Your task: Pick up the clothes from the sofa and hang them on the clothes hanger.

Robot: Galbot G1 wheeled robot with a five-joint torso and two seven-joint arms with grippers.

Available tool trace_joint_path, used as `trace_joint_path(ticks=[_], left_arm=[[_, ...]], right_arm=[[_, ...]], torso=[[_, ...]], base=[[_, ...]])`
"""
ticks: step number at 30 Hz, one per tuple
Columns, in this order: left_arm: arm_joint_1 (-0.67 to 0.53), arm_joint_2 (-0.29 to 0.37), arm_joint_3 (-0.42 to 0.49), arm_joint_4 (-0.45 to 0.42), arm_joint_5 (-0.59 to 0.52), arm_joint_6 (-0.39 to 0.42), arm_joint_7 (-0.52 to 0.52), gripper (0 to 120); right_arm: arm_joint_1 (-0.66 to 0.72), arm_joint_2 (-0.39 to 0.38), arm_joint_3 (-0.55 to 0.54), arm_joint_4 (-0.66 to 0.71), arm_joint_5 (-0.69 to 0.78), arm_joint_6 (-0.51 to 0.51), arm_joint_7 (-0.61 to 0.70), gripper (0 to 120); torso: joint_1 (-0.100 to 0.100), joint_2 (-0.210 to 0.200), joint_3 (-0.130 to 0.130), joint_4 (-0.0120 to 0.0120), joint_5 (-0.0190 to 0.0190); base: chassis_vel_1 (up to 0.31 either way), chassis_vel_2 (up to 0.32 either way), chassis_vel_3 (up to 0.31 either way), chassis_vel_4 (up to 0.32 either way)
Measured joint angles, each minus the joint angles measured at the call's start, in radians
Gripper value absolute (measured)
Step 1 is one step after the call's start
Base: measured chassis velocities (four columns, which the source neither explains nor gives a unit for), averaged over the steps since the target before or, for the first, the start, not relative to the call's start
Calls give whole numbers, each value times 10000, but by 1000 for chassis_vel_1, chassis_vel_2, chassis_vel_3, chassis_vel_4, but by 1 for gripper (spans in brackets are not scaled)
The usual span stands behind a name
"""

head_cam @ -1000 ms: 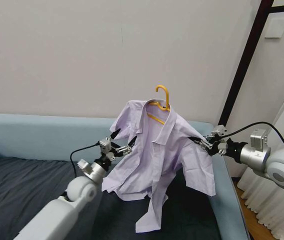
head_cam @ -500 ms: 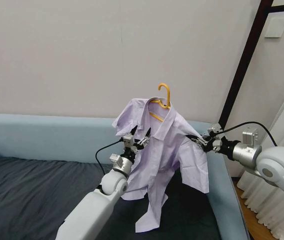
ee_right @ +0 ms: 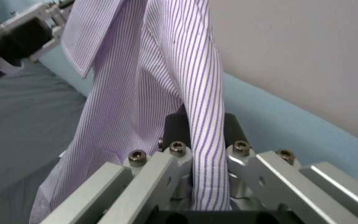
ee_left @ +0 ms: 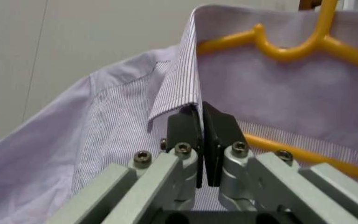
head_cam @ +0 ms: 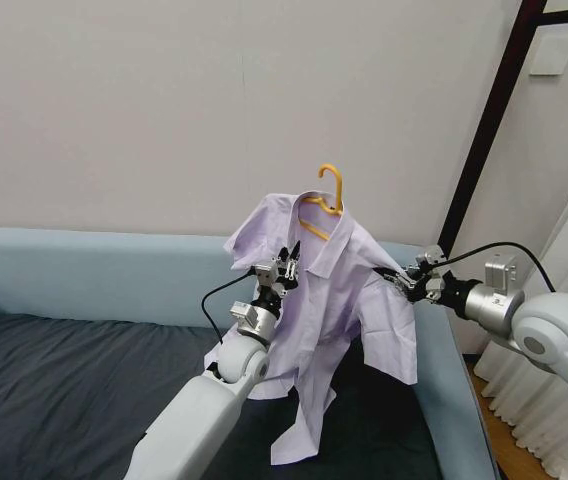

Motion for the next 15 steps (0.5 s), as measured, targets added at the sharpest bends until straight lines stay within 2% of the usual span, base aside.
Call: trace_joint_path(ticks=[11, 15], left_arm=[[-887, -510, 266, -28, -354, -4, 105, 0], [-1011, -743, 496, 191, -367, -53, 253, 0]], right_arm=[[40, 140, -21, -19, 141, -41, 413, 1], [192, 138, -24, 58, 838, -96, 780, 1]], torso=[[0, 0, 0, -2, 2], [-1, 0, -1, -3, 1]], base=[[0, 0, 0, 0], [0, 0, 0, 0]])
